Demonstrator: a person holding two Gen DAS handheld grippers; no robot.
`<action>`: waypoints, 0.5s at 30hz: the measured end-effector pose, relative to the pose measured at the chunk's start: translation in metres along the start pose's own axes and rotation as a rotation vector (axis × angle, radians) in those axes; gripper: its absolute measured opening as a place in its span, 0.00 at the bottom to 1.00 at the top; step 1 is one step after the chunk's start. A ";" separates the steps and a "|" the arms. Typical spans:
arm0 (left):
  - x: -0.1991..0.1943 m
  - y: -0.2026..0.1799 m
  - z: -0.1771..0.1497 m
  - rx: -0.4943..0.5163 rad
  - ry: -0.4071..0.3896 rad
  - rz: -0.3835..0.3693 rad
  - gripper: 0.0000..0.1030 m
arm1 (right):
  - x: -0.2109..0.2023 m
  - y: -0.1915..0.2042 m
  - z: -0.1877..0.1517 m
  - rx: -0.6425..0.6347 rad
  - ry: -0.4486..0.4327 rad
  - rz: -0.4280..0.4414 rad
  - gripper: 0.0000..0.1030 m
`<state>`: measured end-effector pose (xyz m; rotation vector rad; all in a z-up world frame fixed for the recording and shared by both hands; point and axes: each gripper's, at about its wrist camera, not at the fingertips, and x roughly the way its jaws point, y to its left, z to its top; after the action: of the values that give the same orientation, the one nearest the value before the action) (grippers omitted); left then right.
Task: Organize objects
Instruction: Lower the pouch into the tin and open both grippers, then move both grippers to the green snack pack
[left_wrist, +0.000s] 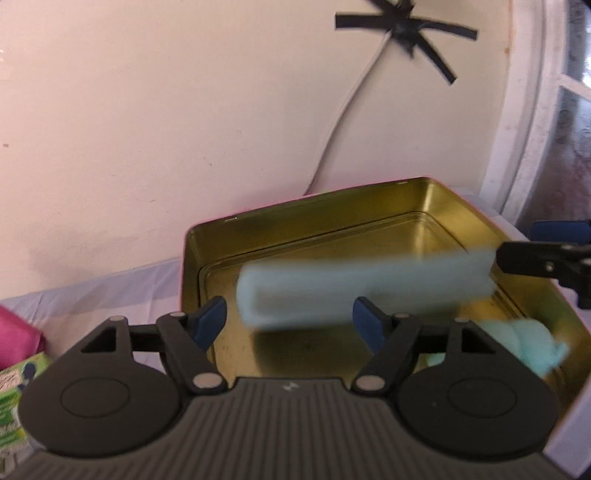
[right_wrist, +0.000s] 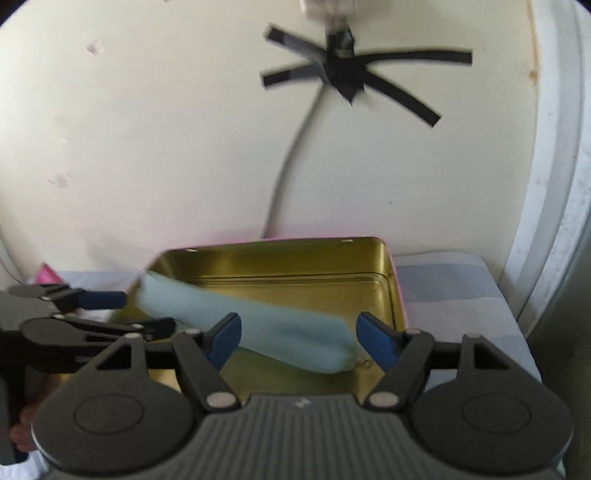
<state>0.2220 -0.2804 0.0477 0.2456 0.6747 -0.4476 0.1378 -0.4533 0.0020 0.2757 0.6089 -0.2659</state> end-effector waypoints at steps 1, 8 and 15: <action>-0.011 0.000 -0.005 0.000 -0.009 -0.006 0.75 | -0.013 0.001 -0.003 -0.003 -0.011 0.009 0.69; -0.071 0.017 -0.048 -0.033 -0.057 -0.021 0.76 | -0.084 0.031 -0.048 -0.010 -0.159 0.058 0.73; -0.098 0.030 -0.092 -0.035 -0.095 0.037 0.82 | -0.117 0.061 -0.125 0.110 -0.259 0.104 0.73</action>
<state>0.1179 -0.1897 0.0440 0.2022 0.5839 -0.4090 0.0004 -0.3366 -0.0165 0.3714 0.3231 -0.2303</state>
